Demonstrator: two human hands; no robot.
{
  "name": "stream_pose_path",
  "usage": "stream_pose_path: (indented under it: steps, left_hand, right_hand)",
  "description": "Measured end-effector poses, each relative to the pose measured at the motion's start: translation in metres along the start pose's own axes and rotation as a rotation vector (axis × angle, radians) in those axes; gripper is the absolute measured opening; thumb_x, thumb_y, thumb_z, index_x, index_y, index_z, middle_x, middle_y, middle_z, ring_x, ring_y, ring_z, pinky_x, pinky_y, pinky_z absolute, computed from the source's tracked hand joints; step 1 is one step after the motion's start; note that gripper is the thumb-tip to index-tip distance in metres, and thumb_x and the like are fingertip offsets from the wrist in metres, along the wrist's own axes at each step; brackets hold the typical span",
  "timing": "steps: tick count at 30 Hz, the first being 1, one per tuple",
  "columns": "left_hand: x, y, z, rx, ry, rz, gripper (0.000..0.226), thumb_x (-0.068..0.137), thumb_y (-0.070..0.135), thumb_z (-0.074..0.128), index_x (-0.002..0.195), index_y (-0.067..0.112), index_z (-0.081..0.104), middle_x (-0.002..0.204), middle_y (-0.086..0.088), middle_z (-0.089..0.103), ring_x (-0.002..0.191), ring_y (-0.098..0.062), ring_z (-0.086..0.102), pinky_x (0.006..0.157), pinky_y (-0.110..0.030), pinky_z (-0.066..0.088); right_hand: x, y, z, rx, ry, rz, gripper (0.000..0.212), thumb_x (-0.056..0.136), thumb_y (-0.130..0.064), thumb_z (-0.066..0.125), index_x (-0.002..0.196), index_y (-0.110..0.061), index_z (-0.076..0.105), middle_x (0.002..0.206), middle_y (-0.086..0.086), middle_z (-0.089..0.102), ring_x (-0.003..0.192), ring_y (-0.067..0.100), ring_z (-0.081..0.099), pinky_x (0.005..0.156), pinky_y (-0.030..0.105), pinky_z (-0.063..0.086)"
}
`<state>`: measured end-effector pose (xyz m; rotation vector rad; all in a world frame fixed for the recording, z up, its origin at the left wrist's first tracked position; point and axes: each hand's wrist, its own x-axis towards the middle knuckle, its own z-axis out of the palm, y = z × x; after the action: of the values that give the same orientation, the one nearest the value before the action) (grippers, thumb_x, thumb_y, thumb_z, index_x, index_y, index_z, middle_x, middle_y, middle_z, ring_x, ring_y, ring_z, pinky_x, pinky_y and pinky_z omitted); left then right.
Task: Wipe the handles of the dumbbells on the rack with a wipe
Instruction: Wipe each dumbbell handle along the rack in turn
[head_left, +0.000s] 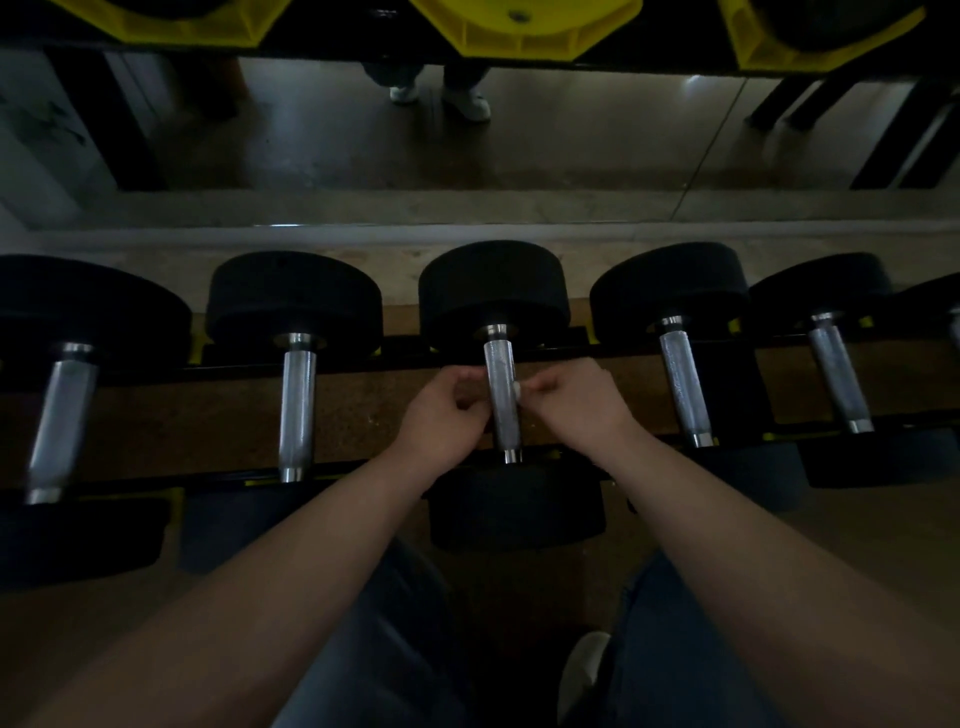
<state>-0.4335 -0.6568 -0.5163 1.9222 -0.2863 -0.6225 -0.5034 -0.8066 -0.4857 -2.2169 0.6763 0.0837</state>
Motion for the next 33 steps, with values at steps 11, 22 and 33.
stream_pose_path:
  steps: [11, 22, 33]
  left_hand:
    - [-0.017, 0.013, -0.077, 0.455, 0.022, 0.090, 0.030, 0.091, 0.030, 0.063, 0.121, 0.029, 0.065, 0.106, 0.014, 0.064, 0.095, -0.004, 0.059, 0.069, -0.017, 0.043]
    - [-0.039, -0.038, -0.173, 0.373, 0.215, -0.154, 0.046, 0.090, 0.026, 0.061, 0.136, 0.021, 0.055, 0.122, -0.001, 0.065, 0.101, -0.015, 0.060, 0.080, -0.023, 0.043]
    - [-0.033, -0.045, -0.171, 0.283, 0.170, -0.095, 0.046, 0.087, 0.019, 0.061, 0.132, 0.026, 0.059, 0.115, 0.001, 0.067, 0.088, -0.009, 0.057, 0.066, -0.018, 0.042]
  right_hand:
    - [-0.019, -0.064, 0.025, -0.113, -0.110, -0.289, 0.008, 0.092, -0.033, 0.071, 0.097, -0.030, 0.076, 0.092, -0.015, 0.072, 0.084, -0.004, 0.064, 0.070, 0.010, 0.047]
    - [0.012, -0.146, 0.124, -0.163, 0.057, -0.491, 0.015, 0.098, -0.030, 0.061, 0.105, -0.026, 0.073, 0.102, -0.005, 0.072, 0.090, 0.011, 0.067, 0.079, 0.033, 0.058]
    - [0.001, -0.144, 0.136, -0.270, -0.164, -0.546, 0.011, 0.093, -0.018, 0.066, 0.099, -0.019, 0.076, 0.099, -0.001, 0.072, 0.088, 0.012, 0.067, 0.081, 0.031, 0.058]
